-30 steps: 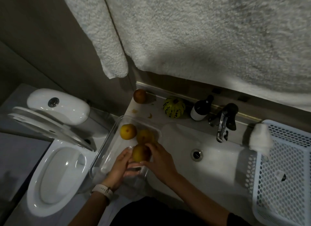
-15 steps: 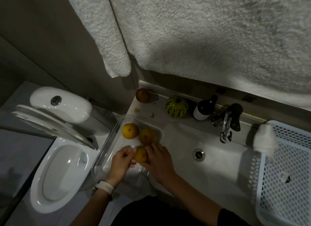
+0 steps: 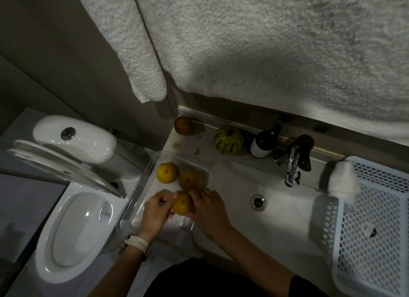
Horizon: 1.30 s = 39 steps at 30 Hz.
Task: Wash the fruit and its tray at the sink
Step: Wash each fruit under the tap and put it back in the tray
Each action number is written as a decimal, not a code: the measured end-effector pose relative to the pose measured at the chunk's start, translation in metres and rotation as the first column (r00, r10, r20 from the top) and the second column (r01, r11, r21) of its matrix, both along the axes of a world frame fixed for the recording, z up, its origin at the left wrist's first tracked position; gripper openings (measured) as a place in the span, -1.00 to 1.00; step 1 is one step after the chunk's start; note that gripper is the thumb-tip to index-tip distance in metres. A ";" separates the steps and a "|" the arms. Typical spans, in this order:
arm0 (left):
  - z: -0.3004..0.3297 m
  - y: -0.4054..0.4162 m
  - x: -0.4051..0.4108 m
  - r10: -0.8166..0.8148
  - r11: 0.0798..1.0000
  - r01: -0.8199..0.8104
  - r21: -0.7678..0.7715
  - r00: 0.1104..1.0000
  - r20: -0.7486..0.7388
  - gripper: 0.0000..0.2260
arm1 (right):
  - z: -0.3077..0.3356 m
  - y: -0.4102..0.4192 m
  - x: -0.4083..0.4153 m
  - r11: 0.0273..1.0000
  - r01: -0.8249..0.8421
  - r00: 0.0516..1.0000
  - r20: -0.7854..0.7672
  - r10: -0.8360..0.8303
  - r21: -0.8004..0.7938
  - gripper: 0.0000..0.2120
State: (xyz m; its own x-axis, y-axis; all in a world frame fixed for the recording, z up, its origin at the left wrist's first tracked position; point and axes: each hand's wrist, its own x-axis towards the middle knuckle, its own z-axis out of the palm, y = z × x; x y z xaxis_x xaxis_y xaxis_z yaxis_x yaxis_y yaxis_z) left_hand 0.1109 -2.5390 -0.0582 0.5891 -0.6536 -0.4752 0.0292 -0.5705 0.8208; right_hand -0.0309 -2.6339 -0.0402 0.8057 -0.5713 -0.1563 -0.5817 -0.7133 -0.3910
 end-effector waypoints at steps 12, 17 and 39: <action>0.026 -0.006 0.004 -0.135 0.990 0.139 0.013 0.932 0.337 -0.77 | -0.004 -0.009 -0.014 0.990 0.070 0.993 0.089 -0.081 0.118 -0.65; 0.053 -0.044 -0.001 -0.125 0.967 0.216 -0.135 0.863 0.490 -0.86 | 0.001 -0.026 -0.032 0.898 0.322 0.892 0.221 -0.394 0.300 -0.86; 0.005 -0.224 0.080 -0.390 0.920 0.288 0.266 0.735 0.554 -0.36 | -0.010 -0.107 -0.030 0.730 0.486 0.746 0.208 -0.633 0.481 -0.88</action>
State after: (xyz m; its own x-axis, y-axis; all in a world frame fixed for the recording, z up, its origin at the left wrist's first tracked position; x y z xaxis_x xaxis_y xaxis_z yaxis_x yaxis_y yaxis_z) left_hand 0.1911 -2.7633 -0.0532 0.5369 -0.8138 -0.2224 -0.6462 -0.5662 0.5117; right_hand -0.0609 -2.7408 -0.0506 0.3945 -0.8869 -0.2404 -0.6018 -0.0517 -0.7970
